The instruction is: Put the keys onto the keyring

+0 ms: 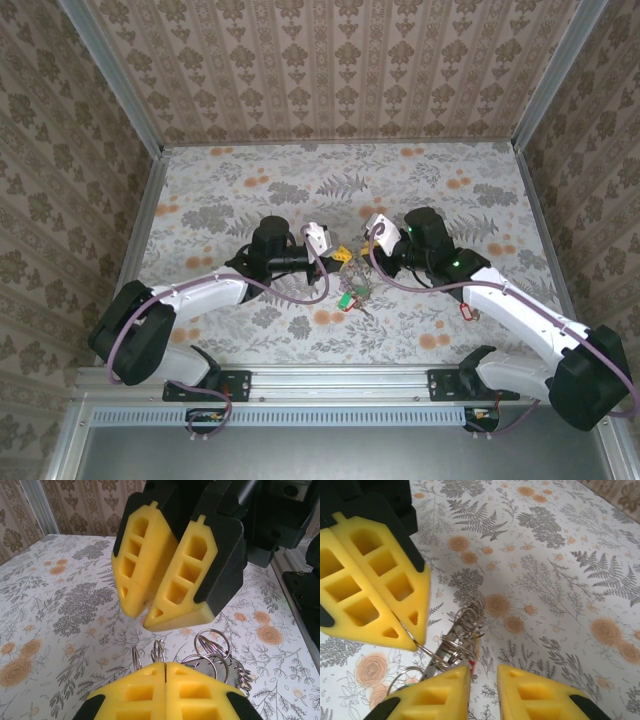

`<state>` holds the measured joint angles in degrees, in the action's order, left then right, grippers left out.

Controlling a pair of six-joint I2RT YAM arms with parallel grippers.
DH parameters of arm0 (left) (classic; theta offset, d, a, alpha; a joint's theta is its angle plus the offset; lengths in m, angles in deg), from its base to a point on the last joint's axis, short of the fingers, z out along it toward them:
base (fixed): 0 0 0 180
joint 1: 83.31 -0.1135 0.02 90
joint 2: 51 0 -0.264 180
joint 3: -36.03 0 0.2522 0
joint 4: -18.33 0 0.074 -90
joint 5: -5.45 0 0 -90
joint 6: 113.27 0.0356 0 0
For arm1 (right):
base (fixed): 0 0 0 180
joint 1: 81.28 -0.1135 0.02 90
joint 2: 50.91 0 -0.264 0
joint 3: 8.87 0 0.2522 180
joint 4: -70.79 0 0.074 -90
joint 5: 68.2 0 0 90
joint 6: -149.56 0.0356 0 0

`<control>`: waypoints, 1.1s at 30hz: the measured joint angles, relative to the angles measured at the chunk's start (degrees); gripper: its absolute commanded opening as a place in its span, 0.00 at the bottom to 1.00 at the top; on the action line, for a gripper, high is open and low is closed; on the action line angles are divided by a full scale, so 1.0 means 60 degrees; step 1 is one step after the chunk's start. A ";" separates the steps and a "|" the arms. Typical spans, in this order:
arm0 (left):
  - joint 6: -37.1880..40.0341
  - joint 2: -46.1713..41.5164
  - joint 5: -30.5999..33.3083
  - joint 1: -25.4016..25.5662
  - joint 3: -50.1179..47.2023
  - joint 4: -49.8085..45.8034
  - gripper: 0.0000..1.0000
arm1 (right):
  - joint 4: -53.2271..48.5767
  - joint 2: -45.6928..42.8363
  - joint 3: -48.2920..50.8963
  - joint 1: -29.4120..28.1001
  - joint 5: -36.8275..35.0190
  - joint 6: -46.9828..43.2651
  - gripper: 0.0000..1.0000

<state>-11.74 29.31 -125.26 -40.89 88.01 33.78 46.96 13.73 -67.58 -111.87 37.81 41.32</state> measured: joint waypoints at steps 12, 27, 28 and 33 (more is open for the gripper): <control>0.0000 0.0000 -0.0004 0.0000 -0.0018 0.0000 0.00 | -0.0164 -0.0481 0.0025 0.0029 0.0681 -0.1719 0.25; -0.0004 0.0000 -0.0244 0.0000 -0.0080 0.0036 0.00 | -0.0455 0.0415 -0.0106 0.0452 0.2138 -0.2932 0.22; -0.0004 0.0000 -0.0248 0.0000 -0.0084 0.0036 0.00 | -0.0430 0.0430 -0.0106 0.0463 0.2164 -0.2936 0.22; -0.0004 0.0000 -0.0251 0.0000 -0.0106 0.0051 0.00 | -0.0317 0.0557 -0.0106 0.0557 0.2277 -0.2940 0.22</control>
<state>-11.76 29.31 -126.77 -40.89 87.37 34.08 45.06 17.07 -68.21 -108.53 51.47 23.68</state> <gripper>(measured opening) 0.043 0.220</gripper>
